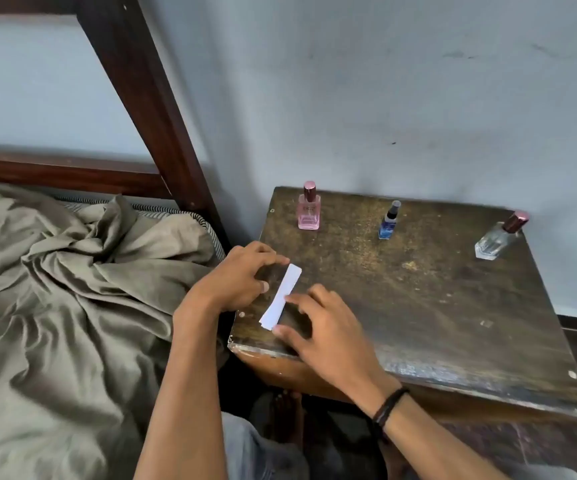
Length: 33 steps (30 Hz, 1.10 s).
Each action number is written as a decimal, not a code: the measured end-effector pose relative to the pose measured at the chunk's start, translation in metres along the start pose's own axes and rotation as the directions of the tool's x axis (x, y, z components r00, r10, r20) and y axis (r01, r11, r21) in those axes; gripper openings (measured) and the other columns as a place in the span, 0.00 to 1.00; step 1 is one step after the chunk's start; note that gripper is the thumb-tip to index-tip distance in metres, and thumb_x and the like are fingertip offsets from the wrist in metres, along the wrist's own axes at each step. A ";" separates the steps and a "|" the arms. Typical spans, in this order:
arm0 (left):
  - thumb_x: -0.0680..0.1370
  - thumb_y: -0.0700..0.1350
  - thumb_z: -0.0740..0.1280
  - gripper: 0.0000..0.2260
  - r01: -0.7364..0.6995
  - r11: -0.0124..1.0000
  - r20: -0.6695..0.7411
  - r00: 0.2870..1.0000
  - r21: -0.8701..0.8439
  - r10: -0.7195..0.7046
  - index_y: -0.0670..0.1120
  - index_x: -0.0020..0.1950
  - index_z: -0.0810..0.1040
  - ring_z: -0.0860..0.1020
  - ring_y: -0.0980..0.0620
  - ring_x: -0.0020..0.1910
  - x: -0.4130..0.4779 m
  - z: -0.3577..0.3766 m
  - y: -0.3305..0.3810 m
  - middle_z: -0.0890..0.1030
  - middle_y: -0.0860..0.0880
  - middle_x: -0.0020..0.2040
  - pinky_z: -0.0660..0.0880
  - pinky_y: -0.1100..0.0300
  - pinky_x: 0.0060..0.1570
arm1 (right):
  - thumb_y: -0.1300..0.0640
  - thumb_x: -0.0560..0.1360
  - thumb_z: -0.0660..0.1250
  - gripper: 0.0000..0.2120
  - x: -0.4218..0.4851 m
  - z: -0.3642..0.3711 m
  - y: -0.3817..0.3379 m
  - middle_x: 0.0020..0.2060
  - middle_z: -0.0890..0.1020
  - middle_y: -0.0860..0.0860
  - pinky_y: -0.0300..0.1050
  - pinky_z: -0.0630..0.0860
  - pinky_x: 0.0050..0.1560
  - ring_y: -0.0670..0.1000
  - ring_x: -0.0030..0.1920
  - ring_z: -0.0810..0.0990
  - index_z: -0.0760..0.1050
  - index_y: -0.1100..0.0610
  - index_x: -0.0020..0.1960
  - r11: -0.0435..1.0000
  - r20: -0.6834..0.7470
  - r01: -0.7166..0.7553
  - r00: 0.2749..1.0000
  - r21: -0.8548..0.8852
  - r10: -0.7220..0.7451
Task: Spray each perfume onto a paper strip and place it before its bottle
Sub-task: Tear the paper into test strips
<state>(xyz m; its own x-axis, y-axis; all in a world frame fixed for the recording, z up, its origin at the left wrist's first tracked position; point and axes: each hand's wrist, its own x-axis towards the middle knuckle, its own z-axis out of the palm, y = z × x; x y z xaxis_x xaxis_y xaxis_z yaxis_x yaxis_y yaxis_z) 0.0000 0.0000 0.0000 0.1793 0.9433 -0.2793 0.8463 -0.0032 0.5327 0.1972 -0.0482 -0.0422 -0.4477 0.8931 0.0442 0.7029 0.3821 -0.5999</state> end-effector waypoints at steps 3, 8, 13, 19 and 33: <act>0.78 0.34 0.67 0.27 -0.004 0.999 0.023 1.000 0.041 0.003 0.55 0.74 0.71 0.65 0.48 0.66 0.001 0.002 0.000 0.69 0.53 0.71 0.58 0.62 0.67 | 0.35 0.77 0.65 0.29 0.010 0.006 -0.006 0.57 0.74 0.46 0.50 0.74 0.56 0.52 0.56 0.73 0.73 0.49 0.73 0.993 0.003 0.028 1.000 -0.119 -0.028; 0.78 0.36 0.68 0.29 -0.008 0.998 0.059 0.998 0.061 0.004 0.55 0.76 0.69 0.62 0.48 0.69 0.002 0.004 -0.005 0.65 0.54 0.75 0.55 0.61 0.69 | 0.34 0.77 0.64 0.30 0.017 0.008 -0.005 0.59 0.74 0.47 0.50 0.72 0.54 0.53 0.56 0.74 0.72 0.49 0.73 0.988 0.015 0.016 1.000 -0.154 -0.014; 0.78 0.37 0.67 0.30 0.003 0.998 0.054 0.998 0.056 -0.006 0.56 0.77 0.66 0.62 0.49 0.69 0.003 0.005 -0.003 0.66 0.54 0.74 0.57 0.59 0.69 | 0.36 0.77 0.66 0.27 0.019 0.006 -0.006 0.57 0.73 0.46 0.49 0.72 0.55 0.52 0.56 0.73 0.73 0.46 0.72 0.990 0.030 0.013 1.000 -0.137 -0.009; 0.79 0.39 0.67 0.30 0.028 0.997 0.044 0.999 0.066 -0.031 0.55 0.79 0.63 0.61 0.49 0.68 0.004 0.007 0.002 0.66 0.54 0.73 0.59 0.58 0.70 | 0.41 0.77 0.70 0.22 0.019 0.001 -0.005 0.50 0.68 0.42 0.47 0.72 0.55 0.49 0.53 0.72 0.76 0.43 0.70 0.999 0.052 -0.009 0.999 -0.050 0.011; 0.79 0.36 0.66 0.24 0.018 1.000 -0.032 0.999 -0.008 -0.018 0.50 0.75 0.71 0.74 0.52 0.58 0.008 0.008 0.015 0.67 0.55 0.57 0.72 0.52 0.62 | 0.52 0.76 0.75 0.17 0.025 -0.006 0.007 0.50 0.71 0.40 0.46 0.74 0.50 0.46 0.48 0.71 0.81 0.46 0.65 0.990 0.126 -0.064 0.991 0.127 0.047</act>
<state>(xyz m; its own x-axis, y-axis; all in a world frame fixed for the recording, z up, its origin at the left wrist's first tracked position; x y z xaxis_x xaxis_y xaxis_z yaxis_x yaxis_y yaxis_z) 0.0183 0.0051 0.0000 0.1477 0.9535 -0.2627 0.8453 0.0162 0.5340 0.1939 -0.0214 -0.0406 -0.4798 0.8732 -0.0852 0.6539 0.2912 -0.6983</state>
